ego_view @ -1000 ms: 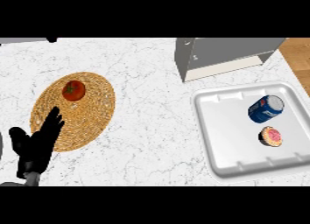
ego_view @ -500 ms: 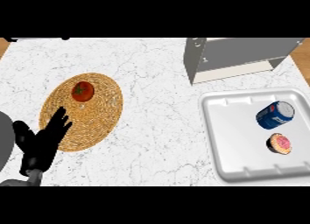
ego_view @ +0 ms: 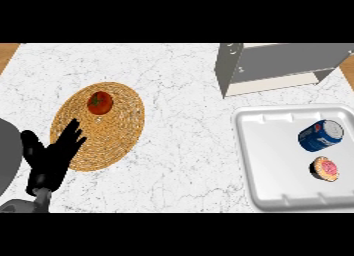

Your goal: Pick the cupcake from the tray and place it in the tiered shelf

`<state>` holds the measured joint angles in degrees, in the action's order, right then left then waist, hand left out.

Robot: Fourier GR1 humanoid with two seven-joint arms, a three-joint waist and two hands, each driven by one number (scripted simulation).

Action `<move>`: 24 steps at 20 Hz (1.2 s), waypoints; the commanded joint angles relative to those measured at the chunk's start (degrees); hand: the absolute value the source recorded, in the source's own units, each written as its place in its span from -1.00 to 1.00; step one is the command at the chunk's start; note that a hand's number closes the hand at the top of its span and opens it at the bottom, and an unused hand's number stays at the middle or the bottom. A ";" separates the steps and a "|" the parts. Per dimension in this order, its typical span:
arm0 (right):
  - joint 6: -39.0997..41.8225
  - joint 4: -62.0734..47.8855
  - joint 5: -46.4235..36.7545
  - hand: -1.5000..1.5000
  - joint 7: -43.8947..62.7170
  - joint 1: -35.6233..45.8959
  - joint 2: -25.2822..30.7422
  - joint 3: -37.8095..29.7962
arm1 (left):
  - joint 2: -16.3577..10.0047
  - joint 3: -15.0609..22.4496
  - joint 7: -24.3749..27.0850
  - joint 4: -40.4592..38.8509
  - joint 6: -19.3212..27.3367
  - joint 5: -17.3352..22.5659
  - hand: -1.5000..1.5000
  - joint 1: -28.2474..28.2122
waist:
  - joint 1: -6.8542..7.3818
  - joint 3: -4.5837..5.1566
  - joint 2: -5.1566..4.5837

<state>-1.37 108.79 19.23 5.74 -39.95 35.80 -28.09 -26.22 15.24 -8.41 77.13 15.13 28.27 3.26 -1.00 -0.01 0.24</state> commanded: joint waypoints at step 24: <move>-5.54 2.47 -26.19 -1.00 59.15 31.08 7.63 25.69 | 4.00 -2.21 -4.42 -0.33 -2.63 -5.03 0.00 0.48 | 1.31 0.03 -0.24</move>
<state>-8.98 111.16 -4.36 58.50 -11.16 44.53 -5.11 -23.46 12.28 -10.93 75.47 11.64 24.63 4.98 0.67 -0.18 0.10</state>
